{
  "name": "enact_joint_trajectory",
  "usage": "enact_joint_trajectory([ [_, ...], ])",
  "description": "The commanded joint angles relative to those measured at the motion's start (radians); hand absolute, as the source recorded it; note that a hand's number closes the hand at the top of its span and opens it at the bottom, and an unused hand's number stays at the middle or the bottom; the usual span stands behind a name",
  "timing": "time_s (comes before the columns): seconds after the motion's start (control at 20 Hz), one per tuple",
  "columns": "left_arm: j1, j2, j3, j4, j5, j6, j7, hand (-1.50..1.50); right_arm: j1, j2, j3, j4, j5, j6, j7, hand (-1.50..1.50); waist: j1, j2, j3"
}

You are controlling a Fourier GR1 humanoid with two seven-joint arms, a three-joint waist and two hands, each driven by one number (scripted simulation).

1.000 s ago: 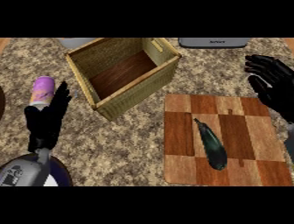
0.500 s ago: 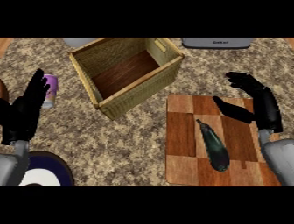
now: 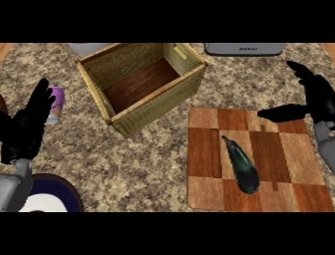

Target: Pick the eggplant from the cutting board and place it in the basket

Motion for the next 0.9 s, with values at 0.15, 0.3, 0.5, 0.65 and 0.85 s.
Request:
enact_joint_trajectory([
  [0.15,-0.019,0.018,0.020,0.016,0.005,-0.020,-0.001,0.00,-0.109,-0.101,0.075,-0.095,-0.218,0.501,0.341,-1.50,-0.002,-0.004,0.000],
  [0.3,-0.010,0.011,0.026,-0.008,0.008,-0.010,0.021,0.00,-0.149,-0.125,0.021,-0.152,-0.353,0.613,0.481,-1.50,-0.001,-0.001,0.004],
  [0.5,-0.005,0.007,0.057,0.027,0.026,-0.055,-0.023,0.00,-0.097,-0.188,-0.042,-0.243,-0.459,0.643,0.552,-1.50,-0.008,0.003,0.005],
  [0.65,-0.016,-0.036,0.020,0.037,-0.033,-0.010,-0.012,0.00,-0.026,-0.190,-0.052,-0.307,-0.488,0.599,0.554,-1.50,-0.010,0.005,0.006],
  [0.85,-0.027,-0.037,0.059,0.041,-0.025,-0.041,-0.005,0.00,0.023,-0.131,-0.063,-0.303,-0.370,0.502,0.482,-1.50,0.000,0.008,0.007],
])
